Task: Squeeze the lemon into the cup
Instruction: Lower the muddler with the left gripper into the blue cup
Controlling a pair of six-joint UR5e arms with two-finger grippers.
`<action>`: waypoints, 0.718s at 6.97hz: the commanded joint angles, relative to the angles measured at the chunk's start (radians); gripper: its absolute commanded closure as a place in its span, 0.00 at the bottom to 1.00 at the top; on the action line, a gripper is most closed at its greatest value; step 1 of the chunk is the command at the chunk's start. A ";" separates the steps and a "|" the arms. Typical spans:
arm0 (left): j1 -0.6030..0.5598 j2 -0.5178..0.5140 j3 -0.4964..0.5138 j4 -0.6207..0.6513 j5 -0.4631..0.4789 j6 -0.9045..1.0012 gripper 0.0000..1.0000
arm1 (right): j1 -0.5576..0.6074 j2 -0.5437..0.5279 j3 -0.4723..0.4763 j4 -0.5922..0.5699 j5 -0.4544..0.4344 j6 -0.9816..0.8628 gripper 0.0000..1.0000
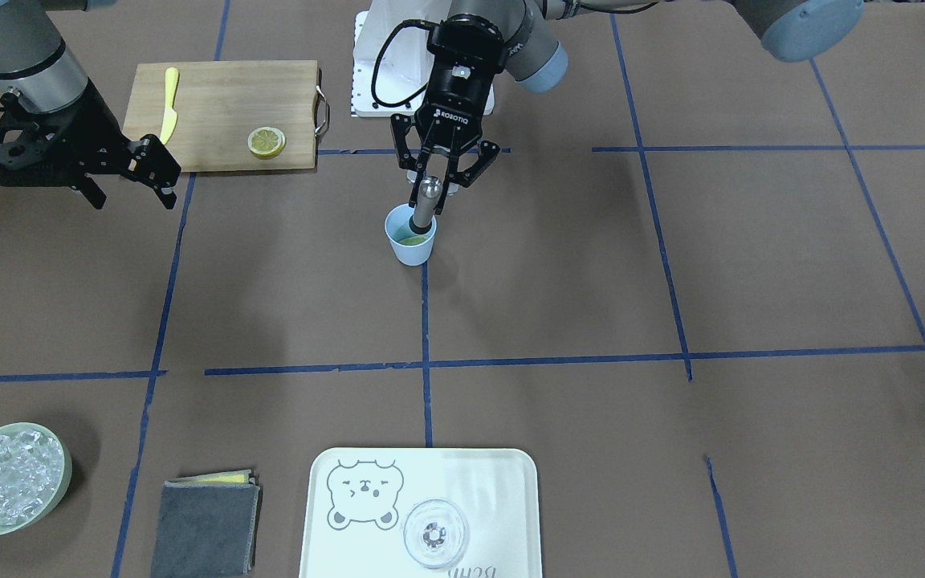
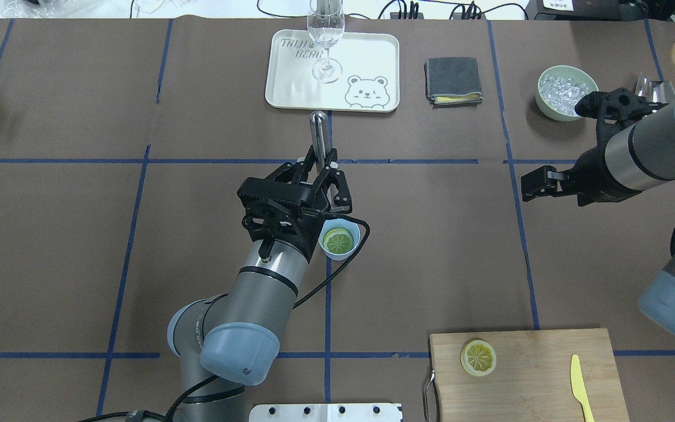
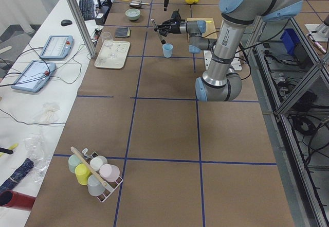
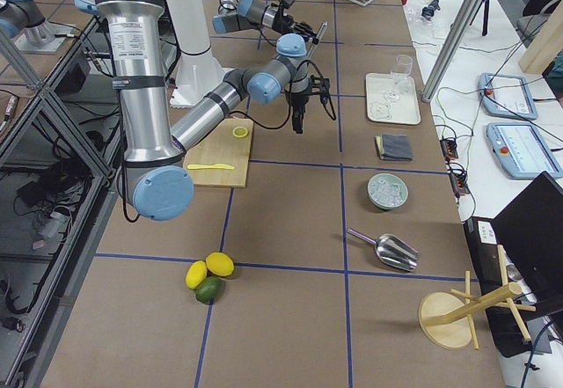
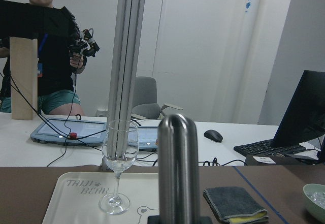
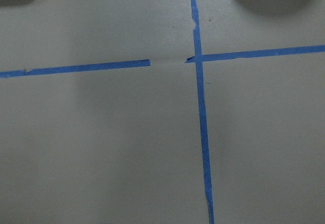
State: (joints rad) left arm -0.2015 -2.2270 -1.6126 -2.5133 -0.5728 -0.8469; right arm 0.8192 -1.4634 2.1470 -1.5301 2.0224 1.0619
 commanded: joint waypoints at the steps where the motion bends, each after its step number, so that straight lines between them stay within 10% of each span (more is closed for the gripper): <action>1: 0.004 -0.016 0.066 -0.053 -0.005 0.000 1.00 | 0.000 0.000 0.001 0.001 0.004 0.001 0.00; 5: 0.037 -0.026 0.103 -0.058 -0.010 0.000 1.00 | 0.000 0.002 -0.001 0.001 0.009 0.003 0.00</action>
State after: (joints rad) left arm -0.1710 -2.2526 -1.5222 -2.5692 -0.5826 -0.8468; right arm 0.8192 -1.4620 2.1467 -1.5294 2.0302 1.0641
